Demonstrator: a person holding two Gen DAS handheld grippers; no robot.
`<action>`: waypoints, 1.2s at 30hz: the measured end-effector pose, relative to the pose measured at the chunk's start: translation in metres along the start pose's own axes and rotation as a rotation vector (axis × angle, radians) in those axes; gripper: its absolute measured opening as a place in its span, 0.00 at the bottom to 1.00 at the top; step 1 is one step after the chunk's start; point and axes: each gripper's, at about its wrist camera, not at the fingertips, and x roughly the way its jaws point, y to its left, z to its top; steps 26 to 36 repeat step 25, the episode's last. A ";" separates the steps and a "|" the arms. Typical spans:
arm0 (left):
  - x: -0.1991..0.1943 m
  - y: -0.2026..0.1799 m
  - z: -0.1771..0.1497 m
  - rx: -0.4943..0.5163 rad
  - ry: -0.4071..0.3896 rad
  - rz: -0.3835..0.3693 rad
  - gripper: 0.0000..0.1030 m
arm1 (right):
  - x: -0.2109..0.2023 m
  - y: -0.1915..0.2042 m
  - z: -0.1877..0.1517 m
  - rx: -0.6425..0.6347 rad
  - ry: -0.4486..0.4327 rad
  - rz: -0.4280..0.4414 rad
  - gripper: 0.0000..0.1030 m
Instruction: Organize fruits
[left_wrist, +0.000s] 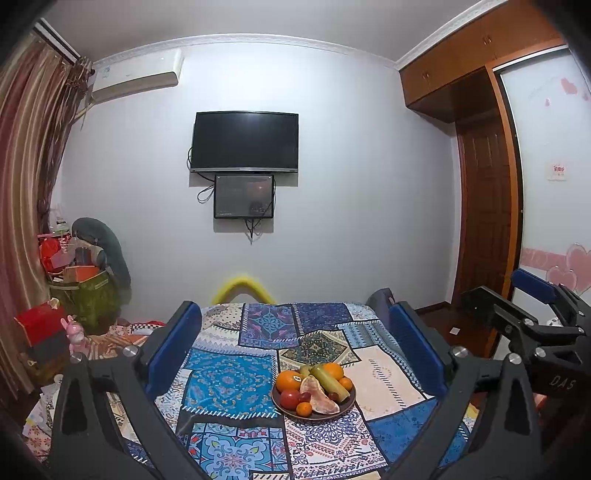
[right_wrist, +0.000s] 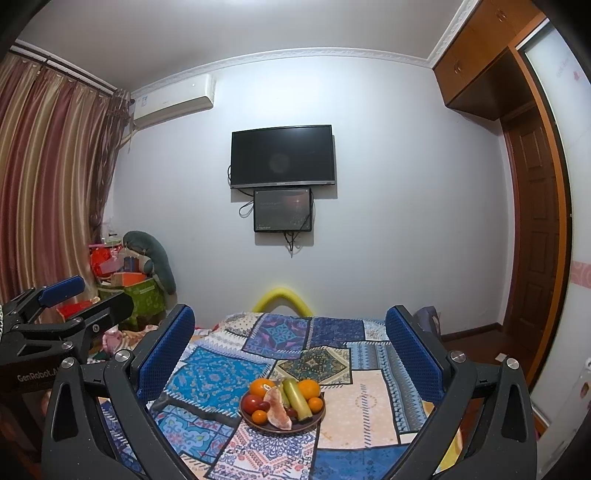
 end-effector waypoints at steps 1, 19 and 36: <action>0.000 0.000 0.000 -0.001 0.001 -0.001 1.00 | -0.001 0.000 0.000 0.000 -0.001 0.000 1.00; 0.003 0.000 0.000 0.004 0.014 -0.008 1.00 | 0.000 -0.004 0.002 -0.004 -0.002 0.006 1.00; 0.004 -0.002 -0.001 0.009 0.016 -0.013 1.00 | 0.001 -0.003 0.003 0.000 0.001 0.008 1.00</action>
